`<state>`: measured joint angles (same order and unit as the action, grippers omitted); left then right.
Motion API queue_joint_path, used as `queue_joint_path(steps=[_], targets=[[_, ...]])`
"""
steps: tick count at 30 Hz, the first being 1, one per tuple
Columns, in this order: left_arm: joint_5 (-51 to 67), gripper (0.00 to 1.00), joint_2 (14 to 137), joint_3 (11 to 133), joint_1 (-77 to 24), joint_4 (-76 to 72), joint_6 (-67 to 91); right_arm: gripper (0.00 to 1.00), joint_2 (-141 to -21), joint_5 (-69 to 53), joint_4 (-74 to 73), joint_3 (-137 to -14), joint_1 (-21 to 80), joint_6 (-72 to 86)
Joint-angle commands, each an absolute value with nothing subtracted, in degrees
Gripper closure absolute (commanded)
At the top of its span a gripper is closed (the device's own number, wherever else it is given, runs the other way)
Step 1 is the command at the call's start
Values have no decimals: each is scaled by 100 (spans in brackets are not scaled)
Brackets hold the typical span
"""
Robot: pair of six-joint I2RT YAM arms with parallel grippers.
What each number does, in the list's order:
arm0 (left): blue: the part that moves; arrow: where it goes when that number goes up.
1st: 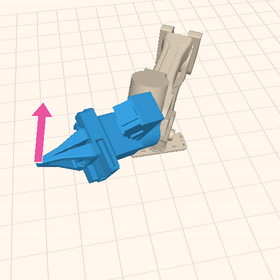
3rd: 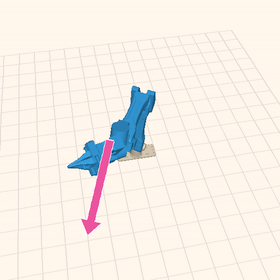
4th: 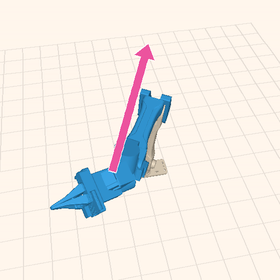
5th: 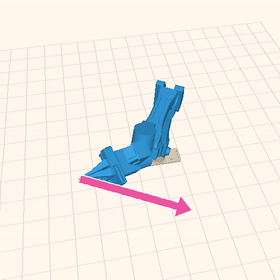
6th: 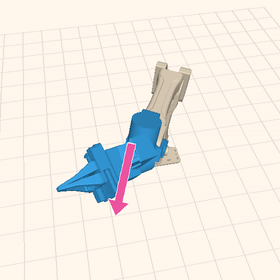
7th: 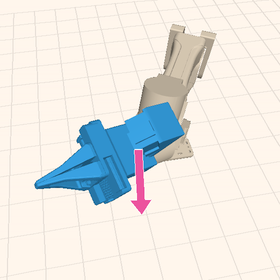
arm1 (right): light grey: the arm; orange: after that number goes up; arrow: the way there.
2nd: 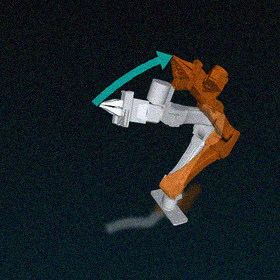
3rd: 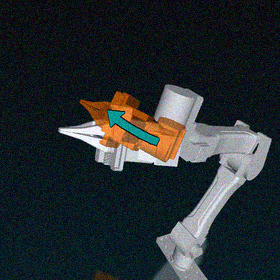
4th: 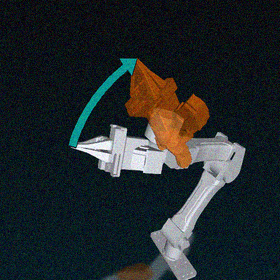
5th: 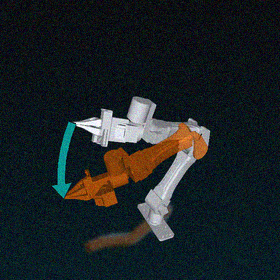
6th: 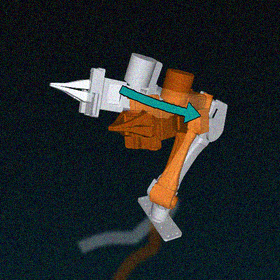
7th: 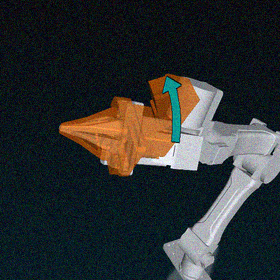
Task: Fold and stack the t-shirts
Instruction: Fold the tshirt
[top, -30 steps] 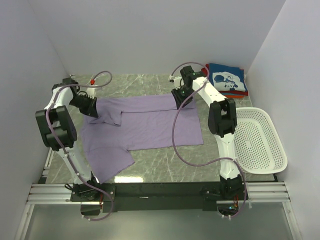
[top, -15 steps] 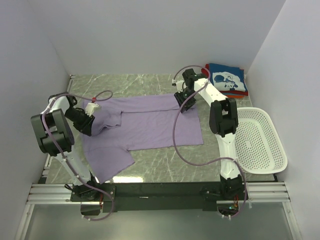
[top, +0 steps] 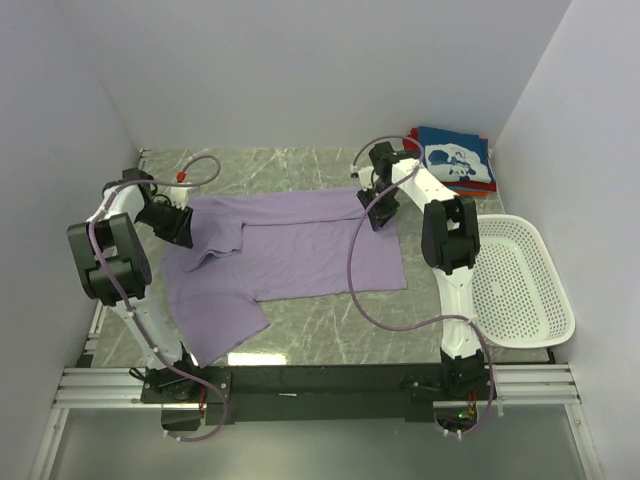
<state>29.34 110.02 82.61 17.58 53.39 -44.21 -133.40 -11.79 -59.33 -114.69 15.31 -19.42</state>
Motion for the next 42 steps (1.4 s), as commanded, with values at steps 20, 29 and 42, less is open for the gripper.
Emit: queue_joint_path(steps=[20, 29, 42], targets=[[2601, 48, 10909, 8332, 1417, 4184, -2944, 58, -13069, -1413, -5150, -12198, 932, -933], [3400, 48, 9940, 7454, -559, 3385, -2918, 52, -13332, -2302, -4685, -12444, 466, 245], [2840, 49, 10107, 7048, -3866, 1487, -3551, 56, -13842, -2663, -3999, -12594, 255, 1169]])
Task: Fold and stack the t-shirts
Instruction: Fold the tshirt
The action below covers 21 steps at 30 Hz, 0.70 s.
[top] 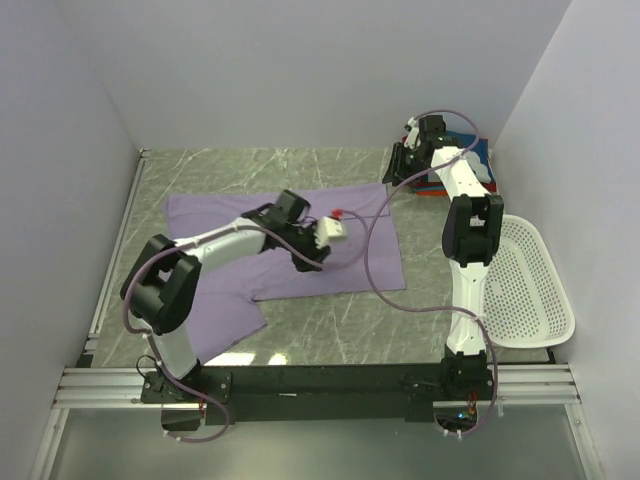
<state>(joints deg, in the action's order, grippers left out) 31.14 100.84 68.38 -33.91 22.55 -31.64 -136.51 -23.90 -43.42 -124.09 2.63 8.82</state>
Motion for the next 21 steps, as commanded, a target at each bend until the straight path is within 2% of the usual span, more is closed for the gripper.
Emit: queue_joint_path(steps=[1, 10, 17, 21], targets=[[2691, 49, 10273, 7118, -4163, 1233, -3568, 56, -13869, -2707, -3999, -12647, 246, 1186], [2268, 47, 11460, 7760, -5466, 35, -3893, 59, -14019, -2918, -3990, -12595, 176, 1257], [2101, 41, 12172, 8270, -5748, 44, -3867, 59, -13887, -2997, -4017, -12340, 158, 1108], [2057, 44, 12374, 8375, -5827, 148, -3850, 60, -13755, -3058, -3955, -12138, 141, 1064]])
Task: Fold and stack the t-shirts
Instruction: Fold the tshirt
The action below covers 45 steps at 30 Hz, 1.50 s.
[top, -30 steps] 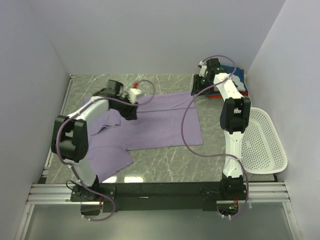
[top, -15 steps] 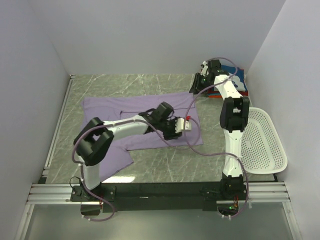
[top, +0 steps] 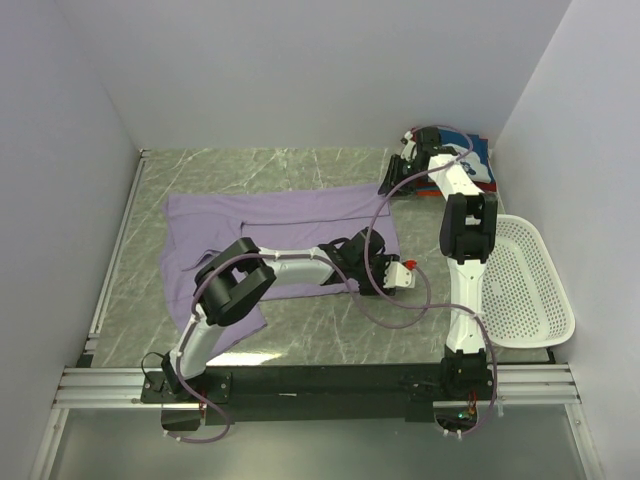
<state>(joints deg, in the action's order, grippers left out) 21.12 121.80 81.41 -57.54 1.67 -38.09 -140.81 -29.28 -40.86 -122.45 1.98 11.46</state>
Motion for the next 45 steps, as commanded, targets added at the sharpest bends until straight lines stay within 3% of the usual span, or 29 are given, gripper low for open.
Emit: queue_joint_path(steps=[1, 2, 3, 6, 12, 21, 34, 45], targets=[[2083, 47, 12453, 8541, -5827, 341, -3884, 61, -13755, -3076, -3981, -12138, 149, 1037], [2100, 52, 12515, 8630, -5827, 508, -3920, 61, -13764, -3111, -4008, -12155, 132, 1028], [2144, 65, 12620, 8709, -5827, 658, -3955, 62, -13772, -3120, -4095, -12190, 132, 1028], [2337, 80, 12630, 8754, -5836, 1107, -4131, 62, -13755, -3155, -4184, -12199, 114, 1002], [2540, 91, 12253, 8166, -6020, 1081, -4193, 62, -13386, -3173, -4210, -11665, 97, 1020], [2601, 90, 12137, 7787, -6310, 879, -3876, 62, -12964, -2979, -3876, -10644, 62, 1063], [2575, 89, 12322, 7831, -6328, 967, -3841, 59, -12577, -2496, -3481, -10512, -114, 932], [2549, 88, 12366, 7892, -6328, 940, -3823, 59, -13069, -2689, -3595, -10942, -123, 1019]])
